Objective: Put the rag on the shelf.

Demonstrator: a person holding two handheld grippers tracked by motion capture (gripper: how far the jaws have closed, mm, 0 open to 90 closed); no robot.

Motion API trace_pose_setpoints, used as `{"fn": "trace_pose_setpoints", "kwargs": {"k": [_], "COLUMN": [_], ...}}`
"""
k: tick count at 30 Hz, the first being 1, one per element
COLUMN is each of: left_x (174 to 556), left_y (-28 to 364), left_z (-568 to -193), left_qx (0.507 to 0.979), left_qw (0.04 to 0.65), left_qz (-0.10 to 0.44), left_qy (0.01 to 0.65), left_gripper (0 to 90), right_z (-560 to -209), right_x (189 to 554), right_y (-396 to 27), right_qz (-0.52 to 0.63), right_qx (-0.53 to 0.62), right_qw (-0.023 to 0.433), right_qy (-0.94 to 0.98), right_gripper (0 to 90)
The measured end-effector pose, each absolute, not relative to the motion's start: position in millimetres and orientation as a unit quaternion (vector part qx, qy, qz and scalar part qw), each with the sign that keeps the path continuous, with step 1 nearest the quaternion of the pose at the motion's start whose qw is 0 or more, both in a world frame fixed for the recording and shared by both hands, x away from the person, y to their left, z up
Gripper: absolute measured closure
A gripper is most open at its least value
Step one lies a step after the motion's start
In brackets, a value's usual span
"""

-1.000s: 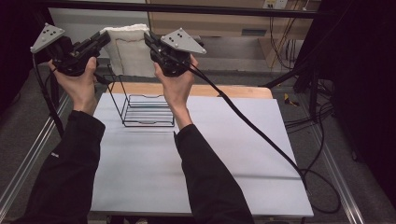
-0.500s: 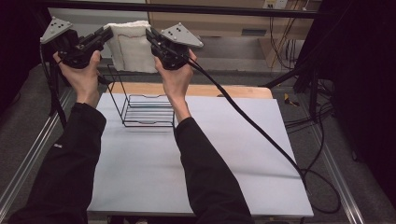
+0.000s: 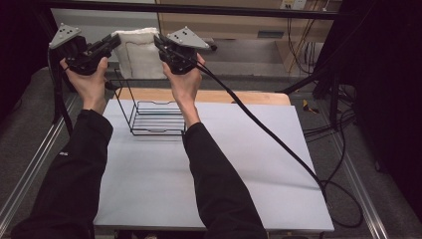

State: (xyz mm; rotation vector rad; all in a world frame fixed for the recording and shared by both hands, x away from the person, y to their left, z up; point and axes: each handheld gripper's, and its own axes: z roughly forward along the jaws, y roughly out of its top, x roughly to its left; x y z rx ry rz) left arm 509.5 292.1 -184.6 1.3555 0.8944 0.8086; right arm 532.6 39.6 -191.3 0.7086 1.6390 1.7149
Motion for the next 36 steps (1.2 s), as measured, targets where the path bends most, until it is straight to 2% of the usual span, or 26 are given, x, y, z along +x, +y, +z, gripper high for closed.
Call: {"fn": "trace_pose_setpoints", "kwargs": {"k": [24, 36], "left_x": [493.1, 481.2], "left_y": [297.8, 300.3], "left_z": [-226.8, -231.3], "left_qx": [0.61, 0.619], "left_qw": [0.605, 0.611], "left_qz": [0.329, 0.319], "left_qy": [0.393, 0.377], "left_gripper": [82.8, 82.4], "right_z": [-220.4, -229.4], "right_x": [515.7, 501.4], "right_y": [40.4, 34.0], "right_qz": [0.622, 0.627], "right_qx": [0.272, 0.252], "right_qw": [0.31, 0.309], "right_qy": [0.665, 0.669], "right_gripper": [83.2, 82.6]}}
